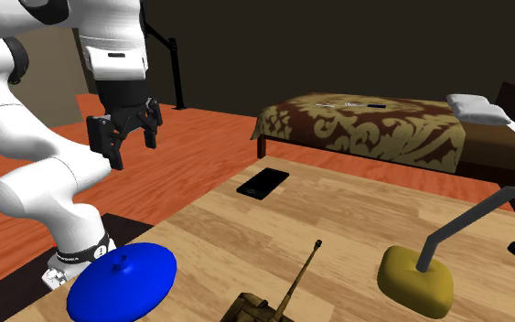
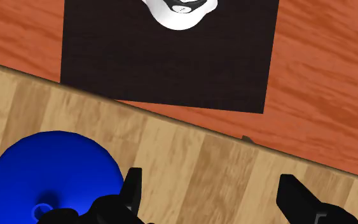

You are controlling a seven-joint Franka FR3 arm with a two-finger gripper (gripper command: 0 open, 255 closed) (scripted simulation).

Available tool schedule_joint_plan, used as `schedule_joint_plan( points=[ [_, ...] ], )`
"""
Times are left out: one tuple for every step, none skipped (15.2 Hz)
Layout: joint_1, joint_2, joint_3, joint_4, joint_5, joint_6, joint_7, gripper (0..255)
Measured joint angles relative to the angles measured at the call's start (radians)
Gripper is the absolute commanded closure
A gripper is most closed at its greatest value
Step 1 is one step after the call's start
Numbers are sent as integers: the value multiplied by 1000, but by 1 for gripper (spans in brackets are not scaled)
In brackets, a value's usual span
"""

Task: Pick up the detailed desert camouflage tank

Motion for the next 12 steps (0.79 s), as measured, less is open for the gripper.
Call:
schedule_joint_plan(
  points=[
    [0, 0, 0, 0, 0, 0, 0, 0],
    [3, 11, -9, 3, -12, 5, -21, 0],
    [7, 28, -25, 11, -33, 13, -58, 0],
    [12, 43, -42, 18, -56, 19, -101, 0],
    [18, 67, -58, 33, -79, 26, -145, 0],
    [23, 91, -79, 44, -105, 38, -194, 0],
    [29, 118, -98, 59, -129, 50, -243, 0],
    [35, 145, -117, 76, -152, 61, -292, 0],
    [41, 165, -134, 90, -173, 69, -340, 0],
    [48, 189, -149, 106, -193, 79, -387, 0],
    [55, 225, -168, 128, -212, 96, -435, 0],
    [62, 259, -185, 154, -230, 108, -484, 0]
  ],
)
